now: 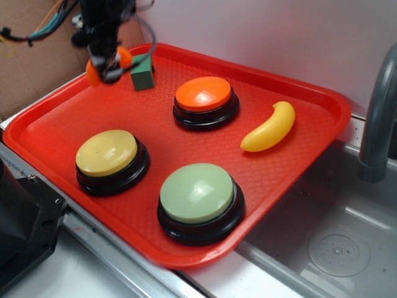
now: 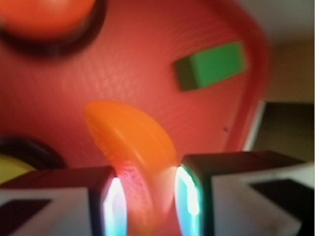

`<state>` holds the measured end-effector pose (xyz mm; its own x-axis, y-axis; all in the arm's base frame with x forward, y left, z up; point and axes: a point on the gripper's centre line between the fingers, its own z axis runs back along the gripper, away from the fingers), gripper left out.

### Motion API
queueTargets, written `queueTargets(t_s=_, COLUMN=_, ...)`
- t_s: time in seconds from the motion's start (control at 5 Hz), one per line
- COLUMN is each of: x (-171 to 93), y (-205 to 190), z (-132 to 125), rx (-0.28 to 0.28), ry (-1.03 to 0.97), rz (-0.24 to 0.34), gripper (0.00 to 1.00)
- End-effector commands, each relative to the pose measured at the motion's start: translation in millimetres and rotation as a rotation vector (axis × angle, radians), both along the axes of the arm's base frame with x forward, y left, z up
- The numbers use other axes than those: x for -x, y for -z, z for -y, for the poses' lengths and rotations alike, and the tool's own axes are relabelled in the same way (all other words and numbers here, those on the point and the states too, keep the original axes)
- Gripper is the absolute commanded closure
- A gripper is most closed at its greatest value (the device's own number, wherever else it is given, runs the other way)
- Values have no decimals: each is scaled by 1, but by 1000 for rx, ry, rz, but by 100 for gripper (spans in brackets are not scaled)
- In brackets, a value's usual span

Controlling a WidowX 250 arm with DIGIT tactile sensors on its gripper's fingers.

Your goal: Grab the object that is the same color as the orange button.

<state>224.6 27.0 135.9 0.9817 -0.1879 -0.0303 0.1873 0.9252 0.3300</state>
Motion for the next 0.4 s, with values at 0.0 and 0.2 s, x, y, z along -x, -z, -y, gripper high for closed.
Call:
queueTargets(t_s=0.0, x=-4, y=-71, z=41, rx=119, ry=-210, rz=90, gripper=100)
queueTargets(t_s=0.2, x=4, y=-71, z=43, rx=138, ry=-263, rz=62, gripper=100)
